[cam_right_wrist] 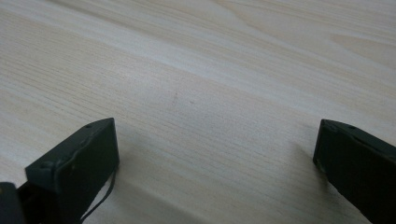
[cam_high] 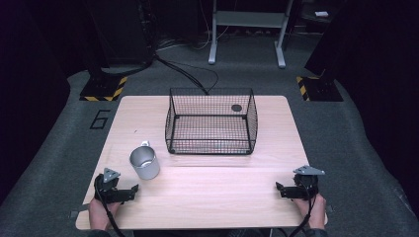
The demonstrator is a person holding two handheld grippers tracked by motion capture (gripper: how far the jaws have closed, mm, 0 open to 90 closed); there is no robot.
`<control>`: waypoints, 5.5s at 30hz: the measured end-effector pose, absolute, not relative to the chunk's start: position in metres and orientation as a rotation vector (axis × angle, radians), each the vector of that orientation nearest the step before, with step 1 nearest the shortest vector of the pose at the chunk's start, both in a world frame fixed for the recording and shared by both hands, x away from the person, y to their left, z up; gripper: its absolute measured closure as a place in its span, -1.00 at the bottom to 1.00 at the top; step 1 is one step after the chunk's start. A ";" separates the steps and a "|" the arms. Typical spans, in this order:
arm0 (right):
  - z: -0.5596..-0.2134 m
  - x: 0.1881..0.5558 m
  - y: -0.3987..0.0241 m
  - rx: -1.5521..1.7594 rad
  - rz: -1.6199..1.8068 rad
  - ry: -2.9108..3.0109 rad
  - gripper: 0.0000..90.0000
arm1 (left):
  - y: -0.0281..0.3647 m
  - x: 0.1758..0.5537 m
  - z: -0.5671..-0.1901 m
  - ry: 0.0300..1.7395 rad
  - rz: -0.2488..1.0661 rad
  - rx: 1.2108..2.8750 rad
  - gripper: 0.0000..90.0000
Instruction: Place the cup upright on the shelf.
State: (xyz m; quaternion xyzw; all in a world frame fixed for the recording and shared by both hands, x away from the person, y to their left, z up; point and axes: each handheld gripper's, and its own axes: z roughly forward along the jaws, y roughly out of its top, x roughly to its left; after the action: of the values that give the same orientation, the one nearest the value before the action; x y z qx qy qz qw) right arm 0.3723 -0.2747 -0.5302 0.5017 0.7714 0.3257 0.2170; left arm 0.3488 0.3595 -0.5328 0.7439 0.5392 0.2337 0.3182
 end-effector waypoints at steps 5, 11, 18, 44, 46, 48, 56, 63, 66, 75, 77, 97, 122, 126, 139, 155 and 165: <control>-0.530 0.373 -0.274 1.403 0.900 2.136 -1.00 | 0.359 0.349 -0.533 1.420 0.613 1.957 -1.00; -0.530 0.373 -0.274 1.402 0.898 2.133 -1.00 | 0.358 0.348 -0.533 1.440 0.629 1.940 -1.00; -0.530 0.373 -0.274 1.421 0.898 2.114 -1.00 | 0.356 0.347 -0.533 1.467 0.639 1.926 -1.00; -0.530 0.373 -0.275 1.404 0.892 2.121 -0.99 | 0.328 0.337 -0.484 1.388 0.642 1.854 -1.00; -0.530 0.373 -0.275 1.404 0.892 2.122 -0.99 | 0.326 0.339 -0.481 1.379 0.644 1.853 -1.00; -0.530 0.372 -0.275 1.411 0.893 2.120 -0.99 | 0.323 0.341 -0.478 1.370 0.648 1.847 -1.00; -0.530 0.373 -0.275 1.403 0.893 2.123 -0.98 | 0.313 0.352 -0.469 1.348 0.651 1.840 -1.00; -0.530 0.373 -0.275 1.405 0.895 2.119 -0.98 | 0.306 0.365 -0.467 1.364 0.662 1.820 -1.00; -0.530 0.372 -0.275 1.408 0.896 2.117 -0.98 | 0.304 0.369 -0.467 1.367 0.670 1.812 -1.00; -0.530 0.372 -0.275 1.419 0.897 2.113 -0.97 | 0.298 0.381 -0.467 1.379 0.674 1.824 -0.96; -0.530 0.372 -0.275 1.419 0.896 2.113 -0.97 | 0.297 0.383 -0.468 1.379 0.685 1.816 -0.96; -0.530 0.372 -0.275 1.416 0.896 2.112 -0.96 | 0.290 0.388 -0.473 1.384 0.722 1.803 -0.85; -0.530 0.372 -0.275 1.416 0.899 2.106 -0.96 | 0.305 0.374 -0.461 1.292 0.677 1.838 -0.84; -0.530 0.372 -0.275 1.418 0.899 2.105 -0.96 | 0.304 0.370 -0.457 1.266 0.675 1.848 -0.84; -0.530 0.372 -0.275 1.418 0.899 2.106 -0.95 | 0.295 0.358 -0.443 1.183 0.663 1.884 -0.84; -0.530 0.372 -0.275 1.413 0.903 2.106 -0.95 | 0.279 0.354 -0.431 1.092 0.627 1.903 -0.84; -0.530 0.372 -0.275 1.409 0.902 2.111 -0.95 | 0.267 0.356 -0.427 1.038 0.615 1.944 -0.84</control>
State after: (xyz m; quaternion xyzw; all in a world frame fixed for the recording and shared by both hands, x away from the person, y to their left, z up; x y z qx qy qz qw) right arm 0.3724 -0.2745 -0.5300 0.5100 0.7642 0.3265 0.2220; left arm 0.3556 0.2671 -0.4266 0.7734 0.4130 0.2446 0.4142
